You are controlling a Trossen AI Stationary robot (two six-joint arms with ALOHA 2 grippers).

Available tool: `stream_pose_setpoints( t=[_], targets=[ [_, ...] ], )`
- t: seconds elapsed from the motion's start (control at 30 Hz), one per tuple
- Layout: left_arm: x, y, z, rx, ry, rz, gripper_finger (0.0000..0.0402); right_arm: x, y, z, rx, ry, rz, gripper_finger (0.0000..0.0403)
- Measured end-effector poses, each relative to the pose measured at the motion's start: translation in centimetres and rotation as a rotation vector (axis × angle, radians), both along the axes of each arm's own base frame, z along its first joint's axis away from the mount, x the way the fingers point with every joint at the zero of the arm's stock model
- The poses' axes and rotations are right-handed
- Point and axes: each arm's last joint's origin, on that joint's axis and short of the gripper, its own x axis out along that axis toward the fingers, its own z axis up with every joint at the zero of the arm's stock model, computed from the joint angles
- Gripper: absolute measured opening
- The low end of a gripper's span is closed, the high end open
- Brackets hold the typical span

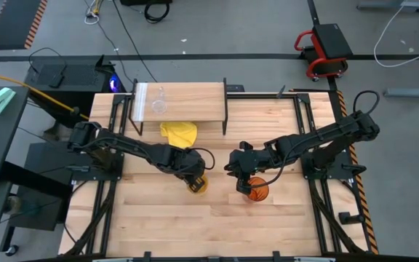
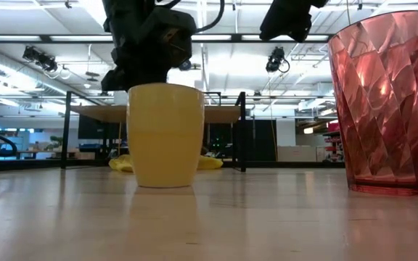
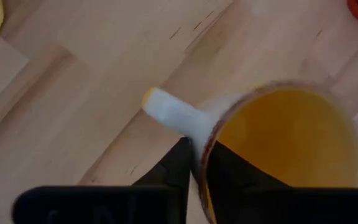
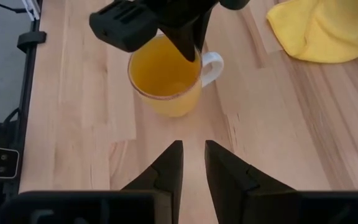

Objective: Stack small to large cups/mugs on shelf
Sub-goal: Put the yellow mug on the shelf

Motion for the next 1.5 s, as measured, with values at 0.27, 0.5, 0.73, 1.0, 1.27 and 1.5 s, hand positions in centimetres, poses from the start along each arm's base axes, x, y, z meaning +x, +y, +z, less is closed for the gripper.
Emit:
stream_pose_setpoints(
  t=[0.27, 0.5, 0.73, 1.0, 1.27, 1.5],
  targets=[
    [0.1, 0.7, 0.2, 0.007, 0.003, -0.015, 0.0019, 0.0, 0.0, 0.0, 0.001, -0.002, 0.000, 0.0075],
    [1.0, 1.7, 3.3, 0.044, -0.019, -0.037, 0.0018, -0.1, 0.0, 0.0, -0.018, 0.007, 0.018, 0.0075],
    [0.9, 3.3, 9.1, 0.170, 0.000, 0.033, 0.0018, -0.4, -0.1, -0.3, -0.032, 0.051, 0.022, 0.0075],
    [0.0, 7.5, 14.7, 0.274, -0.030, 0.165, 0.0018, -1.8, -0.5, 0.8, -0.064, 0.053, 0.027, 0.0075],
    [-1.4, 14.0, 16.3, 0.328, 0.011, 0.243, 0.0018, -3.3, -1.2, 2.7, -0.128, -0.019, 0.052, 0.0075],
    [-3.9, 19.7, 17.5, 0.301, 0.036, 0.305, 0.0018, -4.4, -2.8, 3.7, -0.142, -0.022, 0.022, 0.0075]
  ],
)
